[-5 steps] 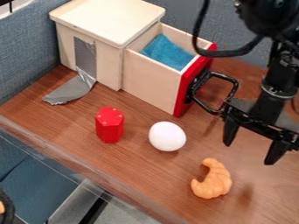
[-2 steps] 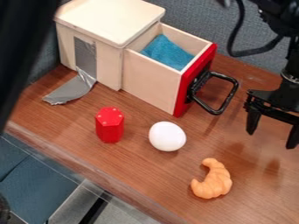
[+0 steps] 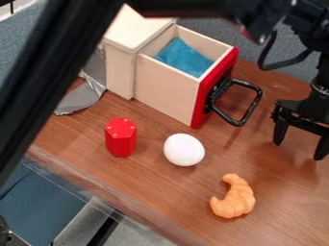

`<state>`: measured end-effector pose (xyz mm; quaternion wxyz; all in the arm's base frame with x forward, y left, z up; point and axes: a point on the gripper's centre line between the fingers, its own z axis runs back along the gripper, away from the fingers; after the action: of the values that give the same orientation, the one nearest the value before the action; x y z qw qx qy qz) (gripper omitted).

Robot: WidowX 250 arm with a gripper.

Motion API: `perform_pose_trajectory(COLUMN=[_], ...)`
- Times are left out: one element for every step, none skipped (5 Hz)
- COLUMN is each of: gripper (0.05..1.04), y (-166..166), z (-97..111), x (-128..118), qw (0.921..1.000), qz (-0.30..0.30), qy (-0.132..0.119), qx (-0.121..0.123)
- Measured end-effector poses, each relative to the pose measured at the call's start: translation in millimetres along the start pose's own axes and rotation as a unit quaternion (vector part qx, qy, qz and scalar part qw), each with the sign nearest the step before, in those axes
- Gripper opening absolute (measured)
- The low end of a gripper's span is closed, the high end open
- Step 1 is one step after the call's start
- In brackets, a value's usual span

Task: Close the drawer

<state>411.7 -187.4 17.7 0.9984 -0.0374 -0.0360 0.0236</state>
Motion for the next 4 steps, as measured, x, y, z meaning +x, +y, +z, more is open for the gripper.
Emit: perform_pose_trajectory(gripper=[0.999, 0.999, 0.999, 0.999], y=[0.3, 5.1, 19.5, 38.5], z=[-6.3, -8.1, -8.4, -6.2], x=[9.1, 12.6, 10.1, 7.6], qw=[0.9999, 0.9998, 0.9995, 0.9993], qz=[0.000, 0.004, 0.021, 0.028], qy=[-0.004, -0.012, -0.013, -0.014], qx=[0.013, 0.015, 0.018, 0.021])
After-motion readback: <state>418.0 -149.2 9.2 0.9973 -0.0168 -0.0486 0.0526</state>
